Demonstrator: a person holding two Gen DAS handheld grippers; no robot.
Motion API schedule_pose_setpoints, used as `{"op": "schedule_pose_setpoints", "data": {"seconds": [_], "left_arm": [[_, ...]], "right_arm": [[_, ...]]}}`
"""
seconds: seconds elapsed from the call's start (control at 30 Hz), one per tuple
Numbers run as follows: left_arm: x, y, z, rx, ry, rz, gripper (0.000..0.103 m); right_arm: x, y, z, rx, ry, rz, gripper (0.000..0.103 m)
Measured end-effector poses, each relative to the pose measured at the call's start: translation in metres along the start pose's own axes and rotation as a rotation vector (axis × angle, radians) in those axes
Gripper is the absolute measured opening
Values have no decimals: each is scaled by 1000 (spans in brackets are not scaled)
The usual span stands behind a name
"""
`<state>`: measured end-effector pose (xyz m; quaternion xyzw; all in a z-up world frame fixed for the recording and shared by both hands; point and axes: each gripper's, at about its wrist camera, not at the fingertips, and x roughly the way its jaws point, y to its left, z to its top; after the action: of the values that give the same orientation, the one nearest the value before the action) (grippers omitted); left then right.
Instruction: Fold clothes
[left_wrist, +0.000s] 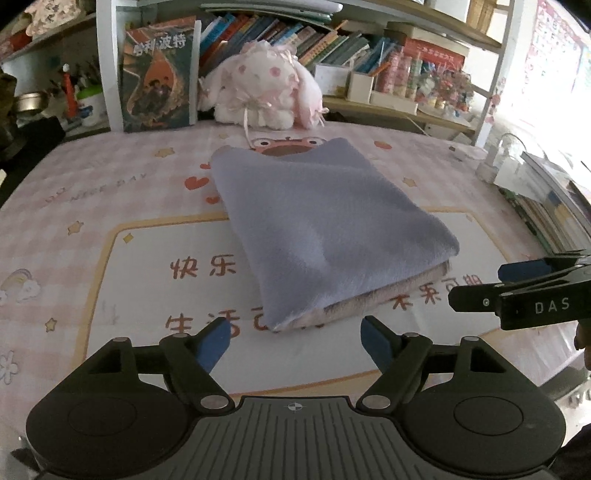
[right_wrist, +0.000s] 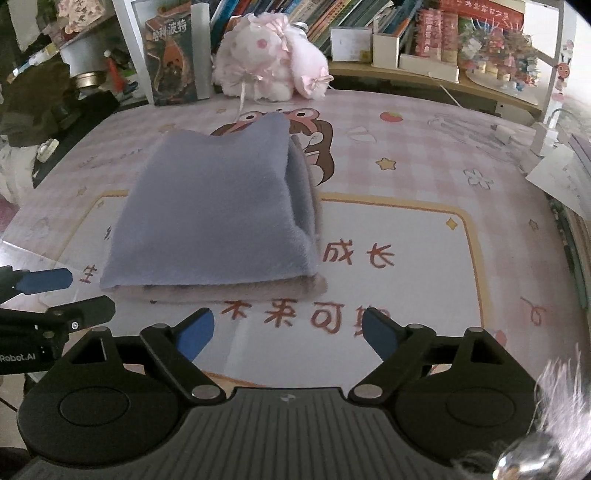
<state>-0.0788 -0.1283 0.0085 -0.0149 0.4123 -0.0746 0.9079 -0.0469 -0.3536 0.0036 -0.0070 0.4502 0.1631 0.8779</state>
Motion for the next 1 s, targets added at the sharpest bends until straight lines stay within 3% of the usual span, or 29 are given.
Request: {"op": "schedule_pose_setpoints", "data": {"seconds": [0.53, 0.8, 1.0], "left_arm": [[-12, 22, -16, -20, -9, -97, 80], [-2, 44, -2, -189, -16, -132, 80], [16, 60, 23, -326, -36, -191, 80]], "right_arm": [[-12, 30, -20, 17, 19, -66, 87], [-6, 18, -11, 78, 0, -53, 87], [13, -6, 15, 164, -5, 21, 87]]}}
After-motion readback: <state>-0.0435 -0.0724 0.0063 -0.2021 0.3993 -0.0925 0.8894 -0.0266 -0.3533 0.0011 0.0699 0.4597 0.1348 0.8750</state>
